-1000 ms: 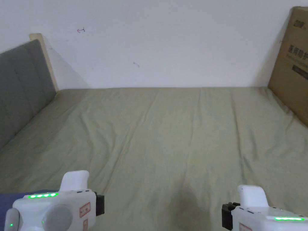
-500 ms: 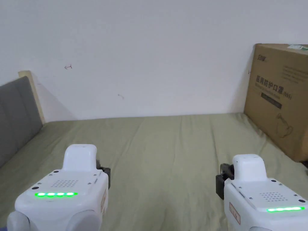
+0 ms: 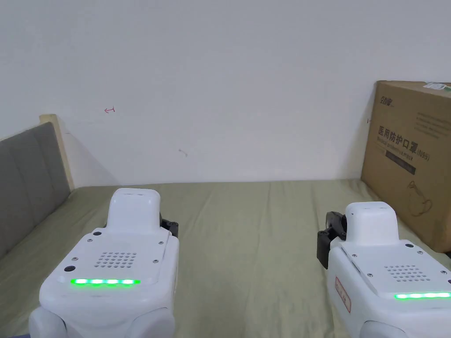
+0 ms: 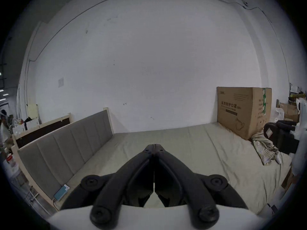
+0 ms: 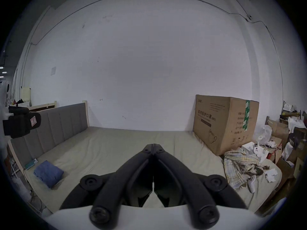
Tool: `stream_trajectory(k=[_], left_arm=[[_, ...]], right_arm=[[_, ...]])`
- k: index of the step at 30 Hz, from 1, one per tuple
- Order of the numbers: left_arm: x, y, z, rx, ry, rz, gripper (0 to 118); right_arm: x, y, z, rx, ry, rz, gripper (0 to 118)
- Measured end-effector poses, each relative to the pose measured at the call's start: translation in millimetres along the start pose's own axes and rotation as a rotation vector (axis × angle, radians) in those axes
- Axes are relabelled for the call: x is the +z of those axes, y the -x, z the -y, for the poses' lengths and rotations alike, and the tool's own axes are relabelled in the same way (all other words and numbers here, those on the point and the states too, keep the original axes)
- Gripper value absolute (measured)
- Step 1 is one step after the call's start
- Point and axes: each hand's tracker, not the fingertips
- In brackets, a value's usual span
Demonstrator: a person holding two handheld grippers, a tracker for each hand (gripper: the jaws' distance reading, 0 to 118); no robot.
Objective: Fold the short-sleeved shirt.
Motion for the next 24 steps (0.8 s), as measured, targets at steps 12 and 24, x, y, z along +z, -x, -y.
stream_trajectory(k=[12,24], left_arm=[[-1,2,3,-0.007,-0.022,-0.025,1],[-2,7,4,0.007,-0.027,-0.026,36]], right_arm=[[-8,6,-2,0.002,0.022,0.001,0],[-11,9,1,0.011,0.032,-0.001,31]])
